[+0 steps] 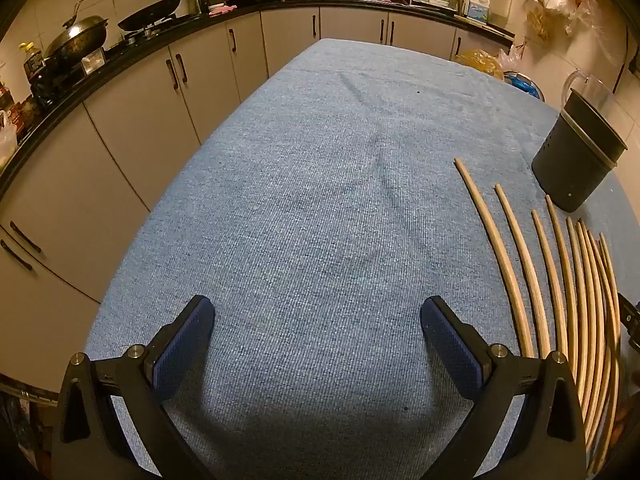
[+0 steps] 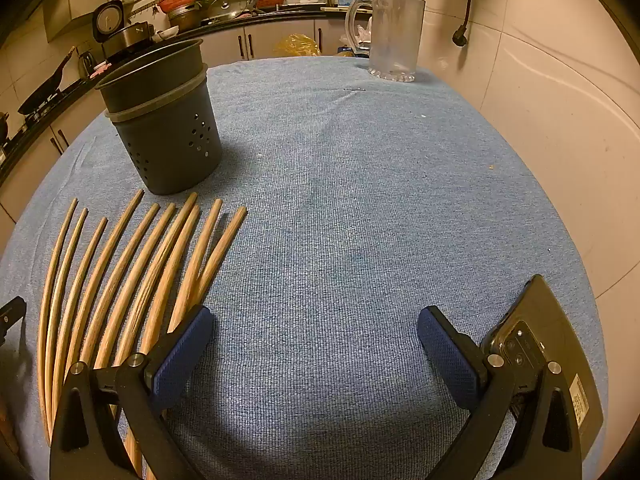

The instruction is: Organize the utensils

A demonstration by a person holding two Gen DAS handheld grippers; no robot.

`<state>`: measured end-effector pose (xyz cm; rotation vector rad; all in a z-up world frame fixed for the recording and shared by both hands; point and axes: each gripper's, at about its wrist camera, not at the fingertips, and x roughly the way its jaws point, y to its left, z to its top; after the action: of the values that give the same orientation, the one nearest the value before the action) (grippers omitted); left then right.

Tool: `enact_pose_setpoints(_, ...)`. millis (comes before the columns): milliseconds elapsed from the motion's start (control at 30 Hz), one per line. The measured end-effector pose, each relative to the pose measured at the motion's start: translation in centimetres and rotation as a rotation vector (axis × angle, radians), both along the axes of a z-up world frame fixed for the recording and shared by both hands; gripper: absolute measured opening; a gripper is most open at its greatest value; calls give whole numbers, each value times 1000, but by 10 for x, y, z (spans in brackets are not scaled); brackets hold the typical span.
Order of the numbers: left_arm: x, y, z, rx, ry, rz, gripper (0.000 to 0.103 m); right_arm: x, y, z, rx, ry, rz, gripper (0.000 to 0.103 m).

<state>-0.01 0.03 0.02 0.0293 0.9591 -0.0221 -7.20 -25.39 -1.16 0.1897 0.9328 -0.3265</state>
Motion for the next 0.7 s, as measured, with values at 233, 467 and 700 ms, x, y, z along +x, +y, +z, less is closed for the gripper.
enact_pose_setpoints(233, -8, 3, 2, 12, -10, 20, 103, -4, -2, 3, 13, 12, 15, 103)
enact_pose_setpoints(467, -53, 2, 35, 3, -180, 60, 103, -55, 20, 45, -57, -137, 14, 103)
enact_pose_setpoints(700, -107, -19, 65, -7, -279, 8, 103, -99, 55, 70, -63, -300, 77, 103)
